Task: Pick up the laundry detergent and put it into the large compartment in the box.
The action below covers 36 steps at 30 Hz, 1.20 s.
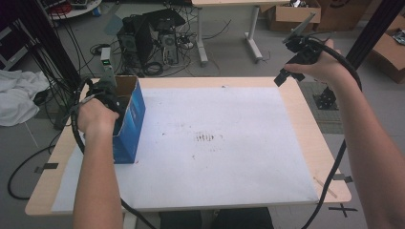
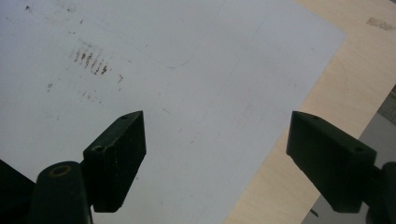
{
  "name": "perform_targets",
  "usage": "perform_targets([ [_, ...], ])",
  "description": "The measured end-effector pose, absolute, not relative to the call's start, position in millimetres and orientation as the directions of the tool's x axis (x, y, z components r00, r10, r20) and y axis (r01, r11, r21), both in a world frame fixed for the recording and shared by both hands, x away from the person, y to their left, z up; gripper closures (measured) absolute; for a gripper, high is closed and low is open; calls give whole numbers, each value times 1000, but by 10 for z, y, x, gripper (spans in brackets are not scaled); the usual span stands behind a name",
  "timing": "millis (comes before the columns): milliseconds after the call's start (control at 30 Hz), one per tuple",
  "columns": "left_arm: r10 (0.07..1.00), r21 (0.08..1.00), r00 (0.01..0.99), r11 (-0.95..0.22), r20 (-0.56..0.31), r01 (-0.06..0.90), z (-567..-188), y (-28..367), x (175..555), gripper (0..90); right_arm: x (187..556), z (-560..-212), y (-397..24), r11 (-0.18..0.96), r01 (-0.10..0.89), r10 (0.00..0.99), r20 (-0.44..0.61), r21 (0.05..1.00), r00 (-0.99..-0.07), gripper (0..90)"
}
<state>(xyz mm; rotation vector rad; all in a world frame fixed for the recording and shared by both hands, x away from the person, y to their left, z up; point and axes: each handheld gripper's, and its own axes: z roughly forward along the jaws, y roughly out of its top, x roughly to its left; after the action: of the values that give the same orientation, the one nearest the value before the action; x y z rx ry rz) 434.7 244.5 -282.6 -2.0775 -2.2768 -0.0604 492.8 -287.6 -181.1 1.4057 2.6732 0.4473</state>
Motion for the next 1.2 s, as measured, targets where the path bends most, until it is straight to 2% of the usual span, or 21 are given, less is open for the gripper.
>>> perform_targets([
  [200,993,4,-93,93,68,996,-2768,2437,4338,354,4920,-1797,-2884,530,791,818,60,304,-572,201],
  [533,991,-8,-85,86,99,996,-2658,2403,4328,286,4906,-1783,-2896,530,790,817,64,307,-573,201],
  [800,991,24,-83,81,108,996,-2491,2367,4303,247,4904,-1784,-2912,529,789,816,68,311,-574,200],
  [1067,993,48,-13,7,117,999,-2276,2237,4280,165,4902,-1772,-2931,526,791,817,72,311,-572,198],
  [1200,992,63,46,-54,119,997,-2155,2071,4276,154,4900,-1761,-2946,525,791,818,72,314,-571,198],
])
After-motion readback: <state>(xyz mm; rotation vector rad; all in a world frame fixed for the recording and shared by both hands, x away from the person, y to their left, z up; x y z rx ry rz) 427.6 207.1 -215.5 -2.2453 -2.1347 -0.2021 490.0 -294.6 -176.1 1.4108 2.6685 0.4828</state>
